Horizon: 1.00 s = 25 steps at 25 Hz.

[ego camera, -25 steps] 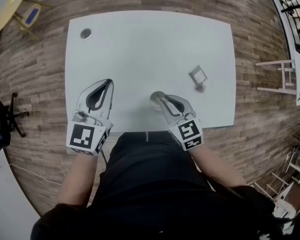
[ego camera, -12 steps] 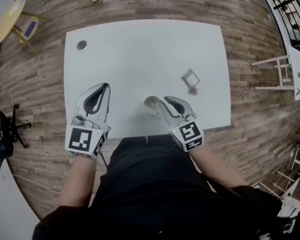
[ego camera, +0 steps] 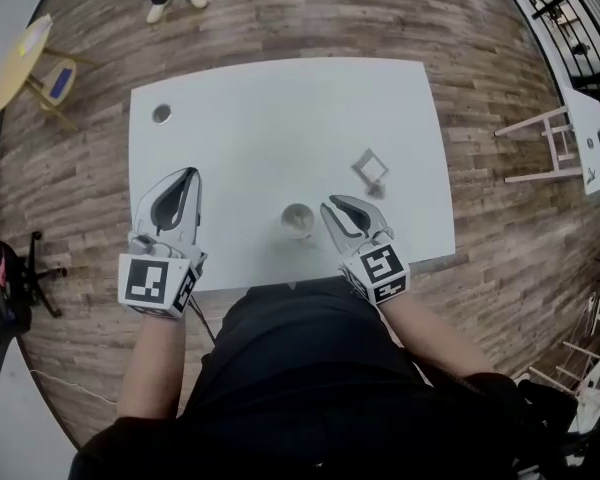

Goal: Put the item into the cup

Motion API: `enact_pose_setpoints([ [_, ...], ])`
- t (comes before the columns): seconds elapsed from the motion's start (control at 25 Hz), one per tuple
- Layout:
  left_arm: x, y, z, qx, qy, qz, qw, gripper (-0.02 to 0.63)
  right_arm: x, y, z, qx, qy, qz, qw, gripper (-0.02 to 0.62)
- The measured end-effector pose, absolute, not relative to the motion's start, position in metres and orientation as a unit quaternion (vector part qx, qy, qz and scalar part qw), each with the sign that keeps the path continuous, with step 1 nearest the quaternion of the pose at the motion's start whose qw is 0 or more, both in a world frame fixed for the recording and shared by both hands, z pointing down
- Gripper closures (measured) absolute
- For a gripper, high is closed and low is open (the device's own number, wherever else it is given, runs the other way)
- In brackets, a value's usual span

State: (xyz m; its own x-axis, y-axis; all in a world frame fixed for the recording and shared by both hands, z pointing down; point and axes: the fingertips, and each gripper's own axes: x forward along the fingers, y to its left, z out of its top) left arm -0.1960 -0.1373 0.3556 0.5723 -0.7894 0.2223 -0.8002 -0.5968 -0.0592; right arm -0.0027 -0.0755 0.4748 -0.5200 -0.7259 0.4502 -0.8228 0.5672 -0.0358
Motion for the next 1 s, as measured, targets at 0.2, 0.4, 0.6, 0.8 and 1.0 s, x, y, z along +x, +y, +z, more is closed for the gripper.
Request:
enact_pose_setpoints([
  [0.2,-0.193,-0.14,0.345,0.888,-0.449,0.102,0.009,0.606,0.002,-0.077,0.457,0.458,-0.863,0.112,0.181,0.522],
  [0.4,-0.191,-0.139,0.341,0.886,-0.452,0.101,0.004,0.606,0.004,-0.076,0.44,0.463,-0.865,0.098,0.166,0.522],
  [0.6,-0.191,-0.139,0.333,0.887,-0.451,0.095,-0.005,0.606,0.008,-0.078,0.431,0.47,-0.864,0.092,0.154,0.522],
  [0.8,-0.189,-0.14,0.329,0.887,-0.452,0.093,-0.008,0.606,0.016,-0.079,0.424,0.479,-0.862,0.084,0.146,0.522],
  [1.0,-0.187,-0.138,0.322,0.889,-0.45,0.085,-0.019,0.606,0.023,-0.08,0.419,0.489,-0.857,0.08,0.139,0.522],
])
